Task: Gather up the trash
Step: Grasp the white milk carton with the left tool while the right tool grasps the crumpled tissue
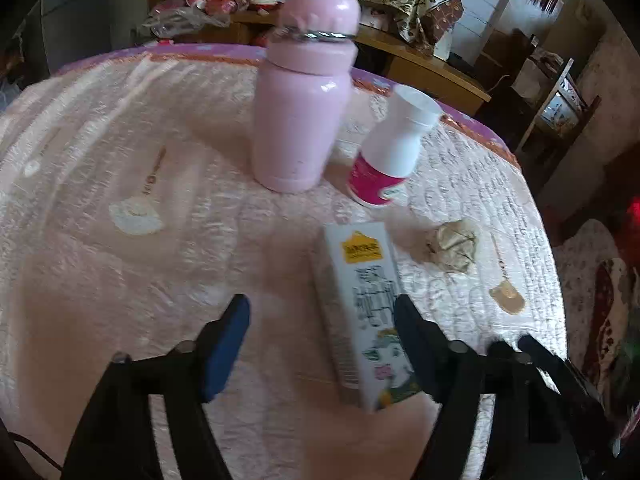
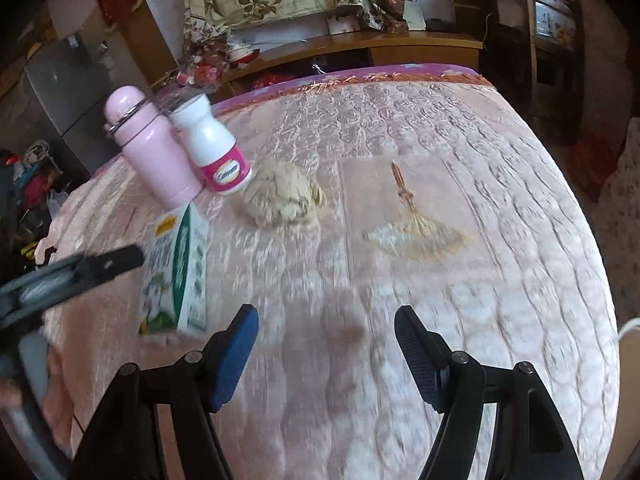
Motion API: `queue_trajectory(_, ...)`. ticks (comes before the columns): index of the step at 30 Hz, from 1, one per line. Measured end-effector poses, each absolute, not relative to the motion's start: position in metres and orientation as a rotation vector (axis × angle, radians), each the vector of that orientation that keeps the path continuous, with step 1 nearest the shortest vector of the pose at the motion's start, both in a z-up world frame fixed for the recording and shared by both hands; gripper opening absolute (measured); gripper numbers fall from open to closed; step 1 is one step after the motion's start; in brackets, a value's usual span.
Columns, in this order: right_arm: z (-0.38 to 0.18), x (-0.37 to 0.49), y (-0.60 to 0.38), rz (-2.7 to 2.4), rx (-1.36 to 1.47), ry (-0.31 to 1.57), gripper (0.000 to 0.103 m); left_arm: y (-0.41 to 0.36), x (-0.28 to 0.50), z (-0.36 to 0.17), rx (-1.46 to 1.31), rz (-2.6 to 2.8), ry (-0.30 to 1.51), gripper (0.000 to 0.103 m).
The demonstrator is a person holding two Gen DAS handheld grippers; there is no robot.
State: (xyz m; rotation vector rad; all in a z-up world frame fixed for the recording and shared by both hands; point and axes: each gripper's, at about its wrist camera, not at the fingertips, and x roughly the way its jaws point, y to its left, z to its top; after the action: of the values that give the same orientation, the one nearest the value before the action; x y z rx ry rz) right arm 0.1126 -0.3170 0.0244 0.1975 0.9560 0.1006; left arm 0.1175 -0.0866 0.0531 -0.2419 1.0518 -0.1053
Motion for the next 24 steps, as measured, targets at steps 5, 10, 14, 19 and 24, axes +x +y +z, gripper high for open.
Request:
queue_trajectory(5, 0.021, 0.153, -0.322, 0.087, 0.215, 0.956, 0.074, -0.104, 0.12, 0.048, -0.241, -0.106, 1.071, 0.08)
queue_trajectory(10, 0.021, 0.19, -0.321, 0.093, 0.22, 0.961, 0.074, -0.099, 0.12, 0.048, -0.25, -0.101, 1.071, 0.08)
queue_trajectory(14, 0.015, 0.213, -0.314, 0.118, 0.261, 0.972, 0.074, -0.099, 0.123, 0.046, -0.252, -0.109, 1.074, 0.08)
queue_trajectory(19, 0.006, 0.227, -0.309, 0.141, 0.266, 0.954, 0.052, -0.108, 0.126, 0.04, -0.224, -0.11, 1.08, 0.08)
queue_trajectory(24, 0.012, 0.219, -0.315, 0.205, 0.306, 0.936, 0.023, -0.122, 0.131, 0.033, -0.203, -0.114, 1.087, 0.08)
